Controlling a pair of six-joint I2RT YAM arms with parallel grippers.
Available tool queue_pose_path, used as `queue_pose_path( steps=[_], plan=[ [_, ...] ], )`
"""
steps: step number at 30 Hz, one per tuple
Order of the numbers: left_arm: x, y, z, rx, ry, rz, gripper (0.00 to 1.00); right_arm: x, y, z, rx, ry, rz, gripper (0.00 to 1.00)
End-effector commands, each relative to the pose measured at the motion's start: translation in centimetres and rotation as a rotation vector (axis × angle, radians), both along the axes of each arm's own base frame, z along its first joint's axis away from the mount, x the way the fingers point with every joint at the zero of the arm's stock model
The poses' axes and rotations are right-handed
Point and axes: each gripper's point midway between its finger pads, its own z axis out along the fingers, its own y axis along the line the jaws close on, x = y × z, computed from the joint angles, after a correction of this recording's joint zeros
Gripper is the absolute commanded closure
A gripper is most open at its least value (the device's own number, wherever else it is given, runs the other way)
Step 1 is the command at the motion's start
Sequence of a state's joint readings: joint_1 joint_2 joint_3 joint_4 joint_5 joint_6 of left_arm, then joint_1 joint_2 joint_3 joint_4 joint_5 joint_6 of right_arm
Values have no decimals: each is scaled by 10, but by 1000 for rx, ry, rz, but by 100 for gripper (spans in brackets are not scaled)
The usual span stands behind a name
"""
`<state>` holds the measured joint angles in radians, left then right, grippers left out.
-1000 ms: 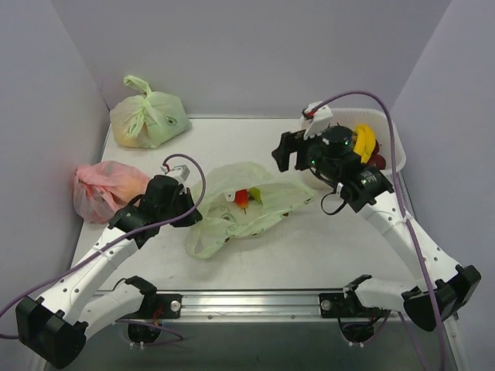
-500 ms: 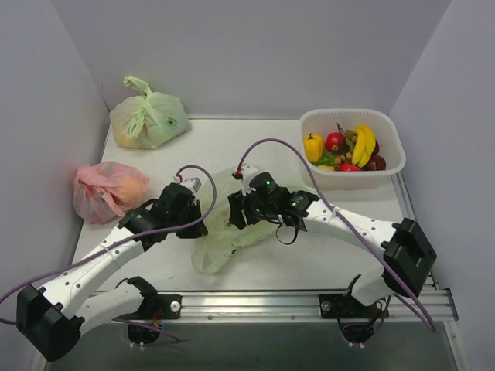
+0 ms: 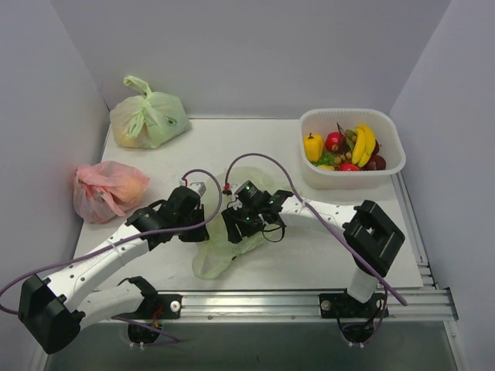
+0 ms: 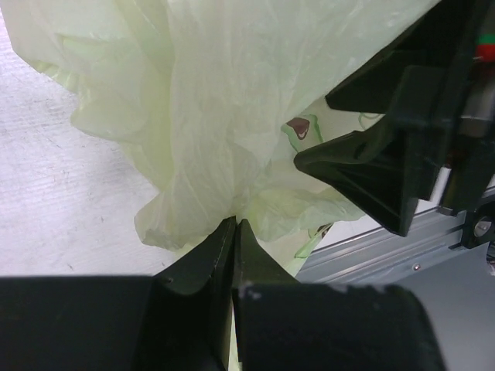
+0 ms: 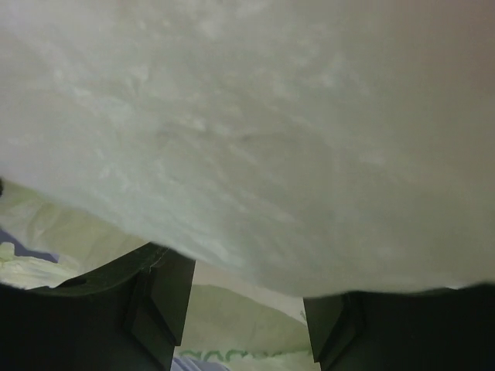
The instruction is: Untie the knot of the plastic bag and take out the fruit
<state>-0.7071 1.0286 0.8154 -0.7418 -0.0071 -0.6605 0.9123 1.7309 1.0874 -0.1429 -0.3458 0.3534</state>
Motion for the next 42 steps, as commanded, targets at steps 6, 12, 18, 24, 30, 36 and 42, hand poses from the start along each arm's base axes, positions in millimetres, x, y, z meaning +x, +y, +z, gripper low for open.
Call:
queue_pose_path(
  steps=[6, 12, 18, 24, 30, 36, 42],
  plan=[
    [3, -5, 9, -7, -14, -6, 100, 78, -19, 60, 76, -361, -222, 40],
    [-2, -10, 15, -37, 1, -31, 100, 115, -11, 51, 95, -454, -277, 26],
    [-5, -19, 29, -65, -3, -86, 100, 137, 0, 37, 97, -536, -263, 20],
    [-3, -18, 34, -60, -17, -89, 100, 140, 15, 16, 108, -514, -186, 20],
    [10, -10, 41, -14, -81, -56, 100, 138, 11, 19, 135, -495, -224, 21],
    [53, -18, 108, 11, -284, -64, 100, 133, -31, 57, 127, -561, -334, 21],
    [45, -84, 169, -57, -393, -257, 100, 122, -74, 68, 113, -578, -423, 21]
  ],
)
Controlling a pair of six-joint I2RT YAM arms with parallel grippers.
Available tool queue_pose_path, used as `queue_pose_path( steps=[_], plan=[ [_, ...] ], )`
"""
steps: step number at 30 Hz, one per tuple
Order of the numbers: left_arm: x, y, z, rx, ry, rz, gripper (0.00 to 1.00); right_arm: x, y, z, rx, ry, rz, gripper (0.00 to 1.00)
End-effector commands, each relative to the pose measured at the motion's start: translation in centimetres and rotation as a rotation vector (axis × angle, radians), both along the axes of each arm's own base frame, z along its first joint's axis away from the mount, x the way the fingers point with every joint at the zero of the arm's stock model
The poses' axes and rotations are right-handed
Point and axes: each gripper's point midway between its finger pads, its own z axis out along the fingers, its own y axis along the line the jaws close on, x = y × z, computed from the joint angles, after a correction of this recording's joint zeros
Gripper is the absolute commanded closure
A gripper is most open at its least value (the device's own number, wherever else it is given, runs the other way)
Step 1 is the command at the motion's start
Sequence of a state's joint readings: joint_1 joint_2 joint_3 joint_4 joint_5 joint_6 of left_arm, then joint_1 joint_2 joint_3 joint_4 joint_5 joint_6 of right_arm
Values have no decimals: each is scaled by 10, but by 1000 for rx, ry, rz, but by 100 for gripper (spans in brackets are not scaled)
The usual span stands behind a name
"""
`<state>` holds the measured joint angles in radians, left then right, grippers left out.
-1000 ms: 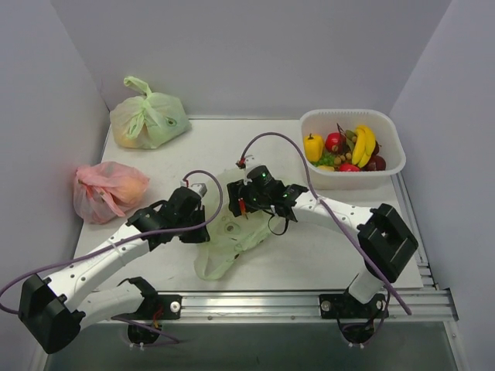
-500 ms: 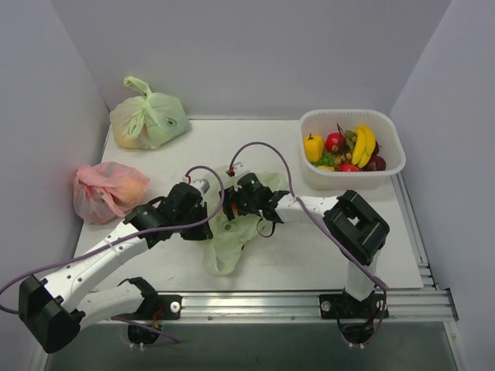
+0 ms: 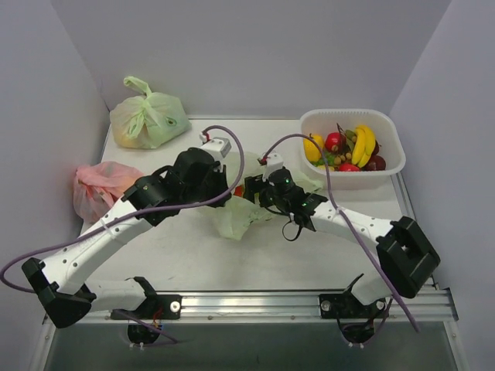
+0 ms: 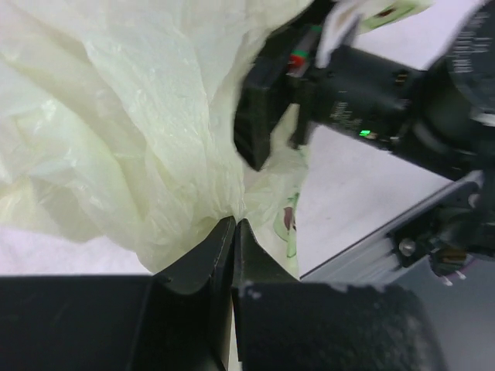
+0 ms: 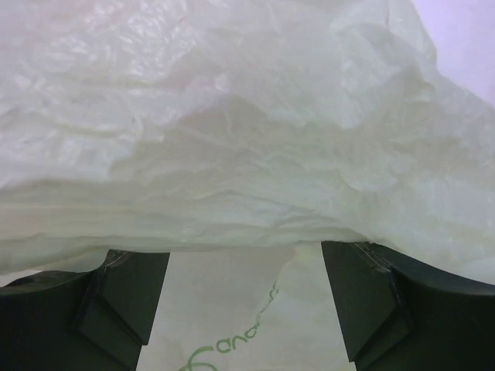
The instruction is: Untie the knot of the plastic bag and take out the fruit
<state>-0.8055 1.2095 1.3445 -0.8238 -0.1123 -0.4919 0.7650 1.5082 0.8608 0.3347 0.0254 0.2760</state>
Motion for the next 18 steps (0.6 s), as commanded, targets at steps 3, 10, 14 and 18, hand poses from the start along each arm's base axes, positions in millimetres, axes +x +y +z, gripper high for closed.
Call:
queue_pose_path(
  steps=[3, 10, 14, 18],
  plan=[
    [-32, -41, 15, -39, -9, -169, 100, -9, -33, 4, -20, -10, -84, 21],
    [-52, 26, -82, 103, 150, 43, 100, -26, -49, -9, -73, 39, -93, 22],
    [-62, 49, -120, 174, 206, 95, 100, -32, -57, -23, -117, 86, -100, 22],
    [-63, 60, -139, 232, 223, 125, 100, -33, -59, -37, -153, 132, -114, 25]
  ],
)
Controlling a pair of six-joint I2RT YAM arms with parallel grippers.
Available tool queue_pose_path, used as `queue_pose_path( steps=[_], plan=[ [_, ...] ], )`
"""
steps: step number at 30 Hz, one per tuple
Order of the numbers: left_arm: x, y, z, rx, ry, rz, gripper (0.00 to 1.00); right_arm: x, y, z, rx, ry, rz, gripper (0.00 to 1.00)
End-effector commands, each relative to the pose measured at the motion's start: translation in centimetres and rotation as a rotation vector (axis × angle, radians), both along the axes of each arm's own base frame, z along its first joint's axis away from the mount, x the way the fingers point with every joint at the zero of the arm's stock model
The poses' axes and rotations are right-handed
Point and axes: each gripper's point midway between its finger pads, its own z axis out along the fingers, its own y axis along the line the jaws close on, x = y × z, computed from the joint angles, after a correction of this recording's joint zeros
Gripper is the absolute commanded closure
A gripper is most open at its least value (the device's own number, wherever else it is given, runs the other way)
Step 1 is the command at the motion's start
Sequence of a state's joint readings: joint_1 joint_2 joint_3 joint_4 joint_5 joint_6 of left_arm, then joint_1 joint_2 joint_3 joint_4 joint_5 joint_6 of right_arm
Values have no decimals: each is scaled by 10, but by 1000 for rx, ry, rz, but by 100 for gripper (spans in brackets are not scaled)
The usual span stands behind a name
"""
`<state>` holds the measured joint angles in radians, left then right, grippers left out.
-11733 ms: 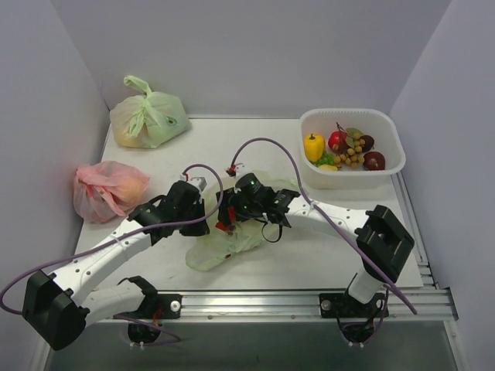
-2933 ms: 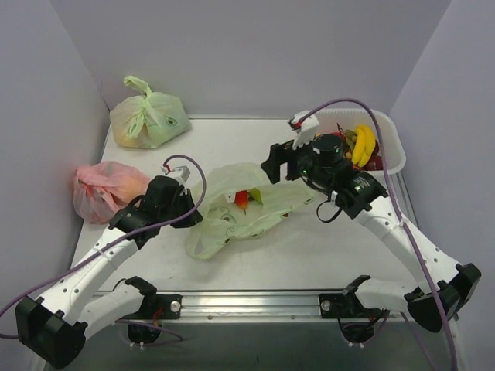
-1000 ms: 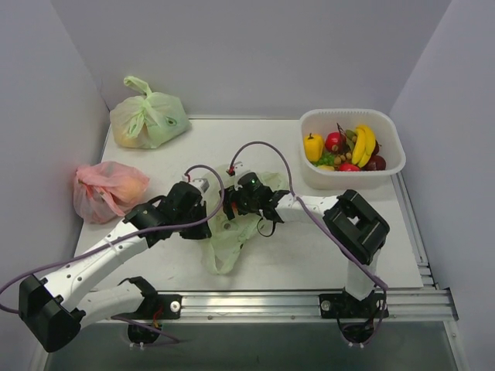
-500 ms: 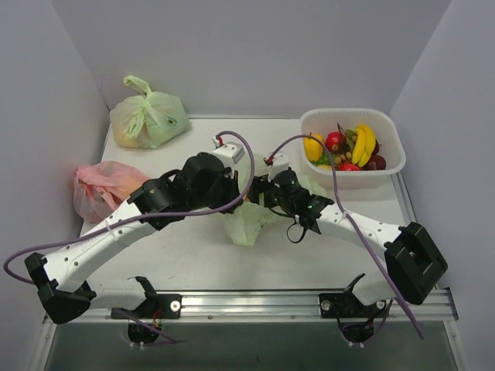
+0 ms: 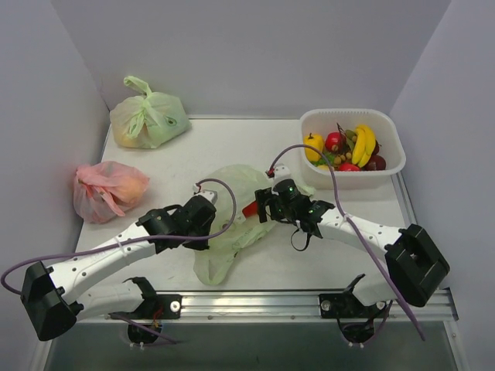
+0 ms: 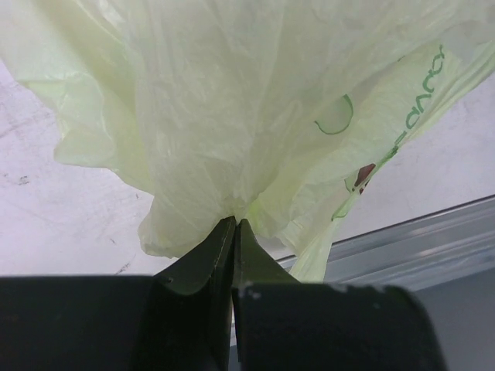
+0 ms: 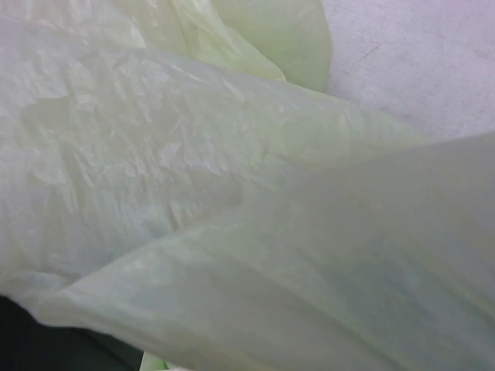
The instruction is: Untie the knot of the plastic bag and take out the fruit
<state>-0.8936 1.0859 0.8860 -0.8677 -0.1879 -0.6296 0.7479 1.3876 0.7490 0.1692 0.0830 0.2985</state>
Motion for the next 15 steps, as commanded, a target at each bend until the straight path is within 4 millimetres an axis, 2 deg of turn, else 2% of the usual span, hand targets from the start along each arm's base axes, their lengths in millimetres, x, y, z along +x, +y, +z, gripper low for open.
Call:
queue_pose_path(
  steps=[1, 3, 5, 6, 8, 9, 11, 12, 13, 15],
  plan=[
    [10, 3, 4, -3, -42, 56, 100, -1, -6, -12, -48, 47, -41, 26],
    [13, 1, 5, -6, -52, 51, 95, 1, -5, -18, -56, 65, -54, 27],
    [17, -2, 11, -20, -74, 55, 84, 4, -3, -18, -56, 68, -58, 29],
    [18, -2, 13, -22, -81, 56, 72, 4, -3, -20, -62, 75, -63, 33],
    [21, -3, 22, -42, -106, 63, 60, 5, -3, -21, -67, 78, -69, 38],
    [23, -3, 25, -47, -119, 68, 46, 4, -4, -24, -74, 87, -70, 43],
    [25, -5, 40, -83, -153, 71, 31, 3, -4, -26, -81, 96, -66, 48],
    [27, -5, 45, -91, -168, 65, 24, 2, -6, -29, -86, 102, -67, 56],
    [28, -6, 50, -101, -182, 57, 13, 2, -5, -28, -85, 103, -66, 62],
    [32, -9, 65, -117, -225, 29, 7, 2, -7, -30, -91, 107, -69, 76]
  ],
)
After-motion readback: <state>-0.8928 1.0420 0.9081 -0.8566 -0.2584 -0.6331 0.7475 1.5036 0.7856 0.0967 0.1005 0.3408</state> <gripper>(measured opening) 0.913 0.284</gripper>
